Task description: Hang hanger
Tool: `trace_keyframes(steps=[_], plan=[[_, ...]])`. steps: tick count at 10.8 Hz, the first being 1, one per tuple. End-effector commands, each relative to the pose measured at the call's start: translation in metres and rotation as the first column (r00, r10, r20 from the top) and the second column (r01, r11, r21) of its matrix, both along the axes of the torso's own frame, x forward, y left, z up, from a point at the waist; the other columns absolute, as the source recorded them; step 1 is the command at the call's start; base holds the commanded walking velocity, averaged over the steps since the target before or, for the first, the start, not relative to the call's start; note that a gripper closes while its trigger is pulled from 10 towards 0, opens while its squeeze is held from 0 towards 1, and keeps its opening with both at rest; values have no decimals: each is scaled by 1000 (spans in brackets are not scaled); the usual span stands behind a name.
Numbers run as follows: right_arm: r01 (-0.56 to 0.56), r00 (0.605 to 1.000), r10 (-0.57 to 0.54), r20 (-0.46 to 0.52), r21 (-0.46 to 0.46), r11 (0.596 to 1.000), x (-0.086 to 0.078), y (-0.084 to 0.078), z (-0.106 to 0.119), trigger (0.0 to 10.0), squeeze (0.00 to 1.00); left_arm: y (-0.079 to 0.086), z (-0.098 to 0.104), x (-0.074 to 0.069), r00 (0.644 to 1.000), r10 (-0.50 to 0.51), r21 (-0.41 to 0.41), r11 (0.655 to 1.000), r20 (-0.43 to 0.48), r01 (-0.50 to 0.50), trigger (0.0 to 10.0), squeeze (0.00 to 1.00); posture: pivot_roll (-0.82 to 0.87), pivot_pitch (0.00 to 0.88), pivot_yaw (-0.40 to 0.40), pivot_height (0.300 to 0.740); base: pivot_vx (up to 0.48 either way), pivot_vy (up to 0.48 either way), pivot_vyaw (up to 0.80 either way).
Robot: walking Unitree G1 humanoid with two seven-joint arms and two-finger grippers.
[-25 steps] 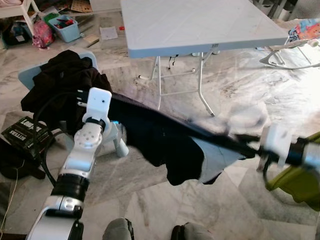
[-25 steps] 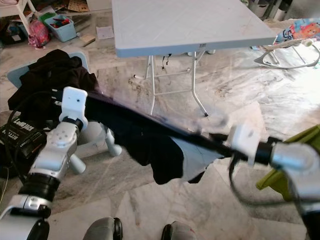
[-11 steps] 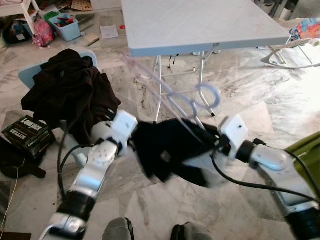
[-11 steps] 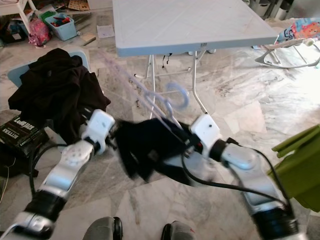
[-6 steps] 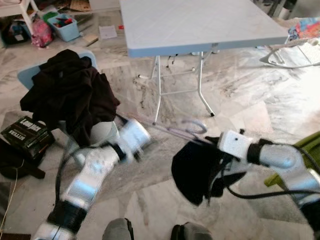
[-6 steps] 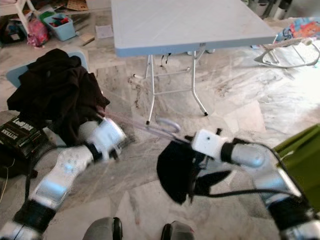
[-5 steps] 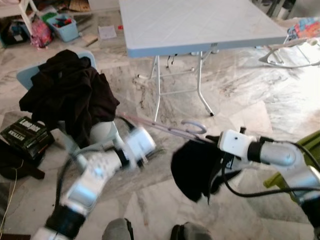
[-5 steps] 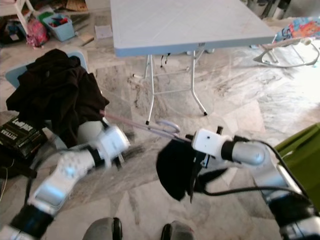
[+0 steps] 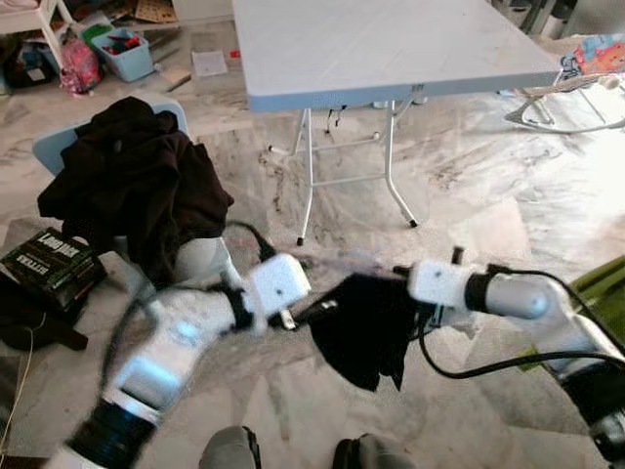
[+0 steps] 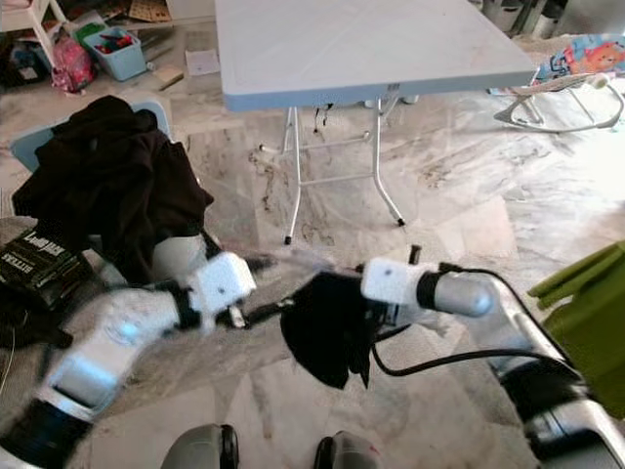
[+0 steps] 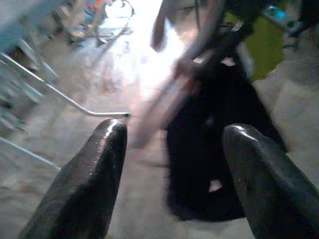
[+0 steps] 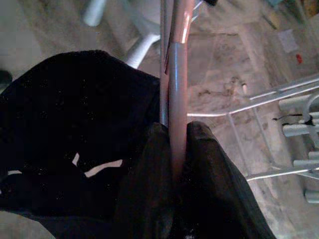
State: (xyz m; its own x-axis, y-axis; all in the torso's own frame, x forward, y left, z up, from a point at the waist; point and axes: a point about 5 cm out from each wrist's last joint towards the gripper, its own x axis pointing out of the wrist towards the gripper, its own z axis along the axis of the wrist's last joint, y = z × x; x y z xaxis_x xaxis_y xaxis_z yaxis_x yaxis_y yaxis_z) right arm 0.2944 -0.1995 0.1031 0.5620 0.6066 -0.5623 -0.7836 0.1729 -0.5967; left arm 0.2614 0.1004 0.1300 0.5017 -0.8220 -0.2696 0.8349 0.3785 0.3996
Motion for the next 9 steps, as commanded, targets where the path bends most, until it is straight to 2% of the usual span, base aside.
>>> trace_keyframes(steps=[1, 2, 3, 4, 6, 8, 9], plan=[[-6, 1000, 7, 29, -22, 1000, 4, -5, 6, 10000, 0, 11, 12, 8, 995, 15, 34, 999, 101, -18, 10000, 1000, -37, 109, -34, 740, 0, 0, 0], [-7, 1000, 8, 28, -25, 1000, 4, -7, 5, 10000, 0, 18, 12, 12, 992, 46, 35, 998, 116, -50, 10000, 1000, -37, 109, -34, 740, 0, 0, 0], [-22, 999, 22, 27, -25, 999, 4, -8, 4, 10000, 0, 34, -1, 13, 994, 36, 150, 987, 108, -52, 10000, 655, -38, 109, -33, 740, 0, 0, 0], [-52, 998, 52, 25, 1, 999, 2, -6, 7, 10000, 0, 41, -11, 12, 998, 34, 173, 984, 61, -44, 10000, 0, -41, 110, -32, 740, 0, 0, 0], [-125, 992, 125, 1, 45, 991, -2, -4, 17, 10000, 0, 47, -21, 13, 999, 16, 194, 981, 29, -22, 10000, 0, -44, 110, -34, 740, 0, 0, 0], [-183, 982, 186, -43, 64, 981, -9, -6, 24, 10000, 0, 46, -27, 18, 1000, 3, 194, 981, 22, -8, 10000, 0, -49, 109, -34, 740, 0, 0, 0], [-217, 973, 223, -65, 92, 972, -13, -5, 29, 10000, 0, 43, -29, 22, 1000, -8, 189, 982, 22, 4, 2588, 0, -49, 109, -34, 740, 0, 0, 0]])
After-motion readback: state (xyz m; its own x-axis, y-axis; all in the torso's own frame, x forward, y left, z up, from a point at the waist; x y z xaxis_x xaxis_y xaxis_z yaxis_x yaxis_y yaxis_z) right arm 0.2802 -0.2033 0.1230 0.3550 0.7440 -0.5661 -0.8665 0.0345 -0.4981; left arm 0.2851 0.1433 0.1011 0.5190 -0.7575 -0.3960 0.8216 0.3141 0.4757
